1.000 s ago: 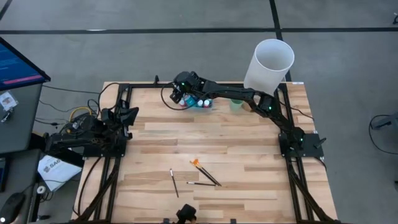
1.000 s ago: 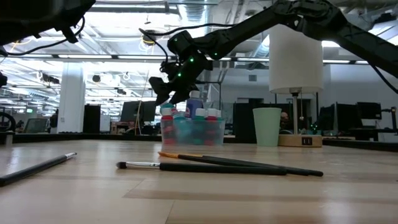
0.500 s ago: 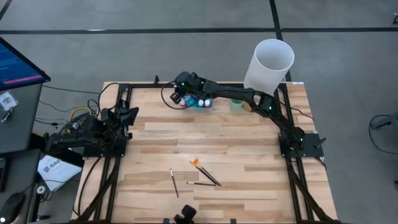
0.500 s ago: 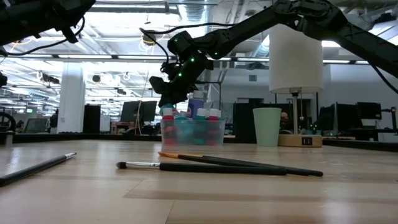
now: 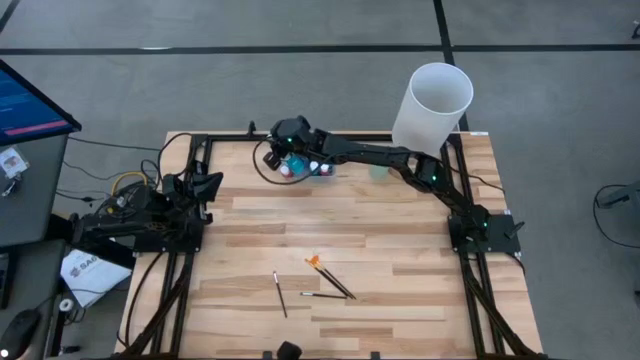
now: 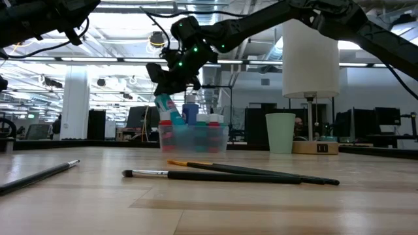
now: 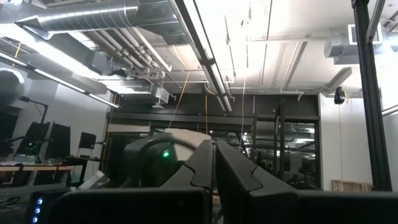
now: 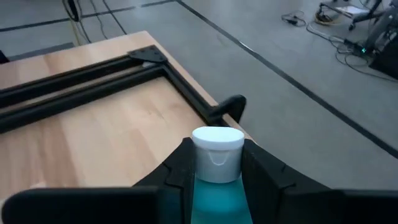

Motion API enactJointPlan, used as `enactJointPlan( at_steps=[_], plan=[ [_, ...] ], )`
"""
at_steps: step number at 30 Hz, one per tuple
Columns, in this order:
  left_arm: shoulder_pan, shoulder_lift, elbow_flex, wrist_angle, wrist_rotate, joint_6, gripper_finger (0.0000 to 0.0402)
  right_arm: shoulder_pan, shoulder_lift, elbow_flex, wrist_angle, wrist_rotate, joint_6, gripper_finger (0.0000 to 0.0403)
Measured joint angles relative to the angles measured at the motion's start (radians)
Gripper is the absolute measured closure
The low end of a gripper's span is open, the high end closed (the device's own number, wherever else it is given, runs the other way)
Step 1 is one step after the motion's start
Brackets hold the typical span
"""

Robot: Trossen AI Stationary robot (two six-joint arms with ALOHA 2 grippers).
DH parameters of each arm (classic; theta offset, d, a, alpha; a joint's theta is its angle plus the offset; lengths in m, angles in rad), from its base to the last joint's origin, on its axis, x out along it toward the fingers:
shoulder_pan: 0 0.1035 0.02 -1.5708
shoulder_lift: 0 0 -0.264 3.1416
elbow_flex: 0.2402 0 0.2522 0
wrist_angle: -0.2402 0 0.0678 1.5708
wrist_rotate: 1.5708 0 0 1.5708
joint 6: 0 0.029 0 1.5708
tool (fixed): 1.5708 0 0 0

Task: Pick & Place Paint Supplies
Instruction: Adjust the large light blue paint bottle inside the transparent bin

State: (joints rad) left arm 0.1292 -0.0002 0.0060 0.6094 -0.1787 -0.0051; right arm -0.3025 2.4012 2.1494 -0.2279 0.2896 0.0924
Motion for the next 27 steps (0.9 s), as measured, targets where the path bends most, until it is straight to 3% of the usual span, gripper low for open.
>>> enactJointPlan(
  at_steps=[16,20,27],
  plan=[
    [0.0,0.0,0.0,0.001,0.0,0.0,0.04,0.044,0.0,0.005,0.083,0.026,-0.017,0.0311],
    [0.0,0.0,0.0,0.001,0.0,0.0,0.04,0.063,0.0,-0.018,0.188,0.052,-0.05,0.0311],
    [0.0,0.0,0.0,0.002,0.0,0.0,0.04,0.07,-0.027,-0.063,0.188,0.059,-0.032,0.0311]
  ],
)
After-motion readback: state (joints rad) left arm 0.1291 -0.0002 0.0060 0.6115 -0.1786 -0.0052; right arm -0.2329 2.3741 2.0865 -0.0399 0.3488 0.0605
